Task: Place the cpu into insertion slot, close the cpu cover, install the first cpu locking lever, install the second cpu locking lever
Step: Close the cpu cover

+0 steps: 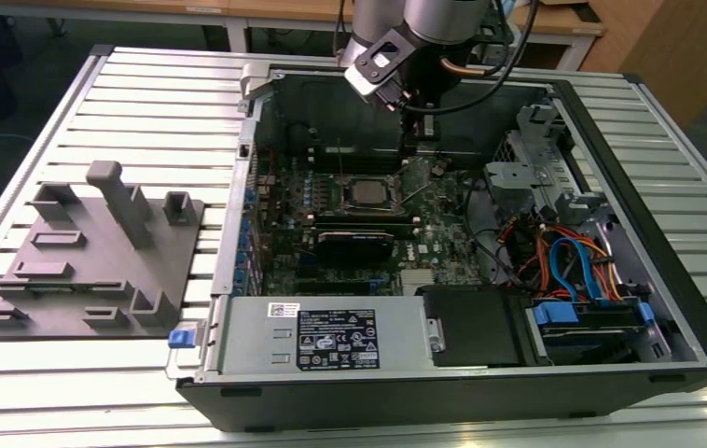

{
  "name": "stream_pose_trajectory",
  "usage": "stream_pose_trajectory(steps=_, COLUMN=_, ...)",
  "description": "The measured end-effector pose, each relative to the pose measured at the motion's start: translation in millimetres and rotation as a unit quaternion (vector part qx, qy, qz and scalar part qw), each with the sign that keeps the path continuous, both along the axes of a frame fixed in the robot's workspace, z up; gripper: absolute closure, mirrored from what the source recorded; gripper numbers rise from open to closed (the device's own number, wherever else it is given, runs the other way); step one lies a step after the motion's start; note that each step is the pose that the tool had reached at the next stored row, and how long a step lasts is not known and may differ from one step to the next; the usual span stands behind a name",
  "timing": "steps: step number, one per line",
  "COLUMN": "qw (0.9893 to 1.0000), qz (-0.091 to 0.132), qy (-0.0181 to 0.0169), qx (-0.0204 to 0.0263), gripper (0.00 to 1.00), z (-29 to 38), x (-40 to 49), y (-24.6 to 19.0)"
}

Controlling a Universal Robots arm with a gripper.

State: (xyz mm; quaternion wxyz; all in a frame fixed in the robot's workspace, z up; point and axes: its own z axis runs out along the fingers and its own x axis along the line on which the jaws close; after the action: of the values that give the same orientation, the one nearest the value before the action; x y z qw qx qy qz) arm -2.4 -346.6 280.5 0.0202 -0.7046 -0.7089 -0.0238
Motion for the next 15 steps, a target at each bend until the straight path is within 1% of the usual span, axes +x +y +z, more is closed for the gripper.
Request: stream_pose_trajectory(steps=15, qw=1.0, qz=0.0, qy=0.0, qx=0.0, gripper=0.89, z=0.0, x=2.5, y=0.0)
